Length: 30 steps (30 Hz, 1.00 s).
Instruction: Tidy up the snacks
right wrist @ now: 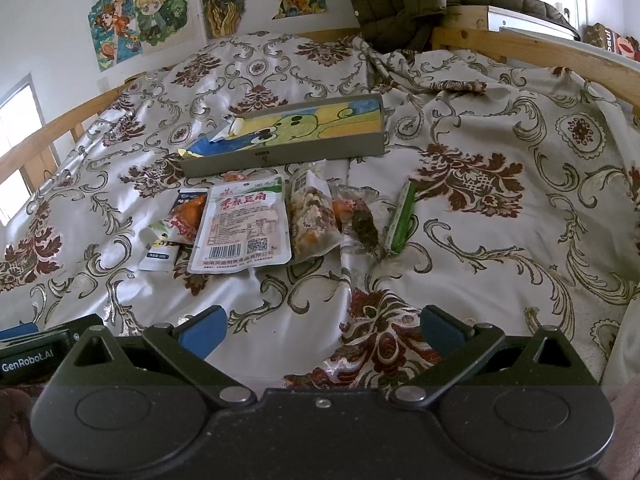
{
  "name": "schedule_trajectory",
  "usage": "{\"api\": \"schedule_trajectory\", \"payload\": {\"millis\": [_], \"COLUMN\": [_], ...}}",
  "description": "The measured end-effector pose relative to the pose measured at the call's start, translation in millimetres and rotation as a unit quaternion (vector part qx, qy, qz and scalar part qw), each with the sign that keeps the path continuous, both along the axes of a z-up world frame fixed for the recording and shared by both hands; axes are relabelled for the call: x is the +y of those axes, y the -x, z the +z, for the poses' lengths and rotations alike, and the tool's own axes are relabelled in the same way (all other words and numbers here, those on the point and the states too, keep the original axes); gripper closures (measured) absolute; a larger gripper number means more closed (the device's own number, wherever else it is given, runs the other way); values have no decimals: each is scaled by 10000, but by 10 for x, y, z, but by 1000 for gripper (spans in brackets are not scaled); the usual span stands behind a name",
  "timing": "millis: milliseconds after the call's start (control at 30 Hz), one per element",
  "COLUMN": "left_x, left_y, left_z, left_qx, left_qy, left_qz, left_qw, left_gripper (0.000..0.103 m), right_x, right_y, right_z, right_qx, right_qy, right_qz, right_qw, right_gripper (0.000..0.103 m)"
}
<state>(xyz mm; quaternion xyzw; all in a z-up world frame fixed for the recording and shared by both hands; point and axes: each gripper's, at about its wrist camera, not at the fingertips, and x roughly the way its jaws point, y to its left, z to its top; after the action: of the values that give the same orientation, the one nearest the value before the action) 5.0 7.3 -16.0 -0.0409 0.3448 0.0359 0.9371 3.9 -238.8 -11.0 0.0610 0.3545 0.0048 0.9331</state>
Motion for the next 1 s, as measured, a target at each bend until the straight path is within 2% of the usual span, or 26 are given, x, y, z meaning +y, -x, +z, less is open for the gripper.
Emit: {"api": "schedule_trajectory", "payload": {"millis": [733,1000], "left_x": [14,41], "left_y": [8,-8], "left_z": [-20,-24], "left_qx": [22,35], "left_qy": [-34,-54], "left_qz": [11,36], "left_qw": [10000,10000], "left_gripper": [0,0], "right_x": [26,-4], "right_y": [-4,-63], "right_z": [-52,-49], "right_qx": [54,204], "right_qy": [1,-65], "right_qz": [-35,-76], "right_qw": [10000,9997], "right_gripper": [1,1]}}
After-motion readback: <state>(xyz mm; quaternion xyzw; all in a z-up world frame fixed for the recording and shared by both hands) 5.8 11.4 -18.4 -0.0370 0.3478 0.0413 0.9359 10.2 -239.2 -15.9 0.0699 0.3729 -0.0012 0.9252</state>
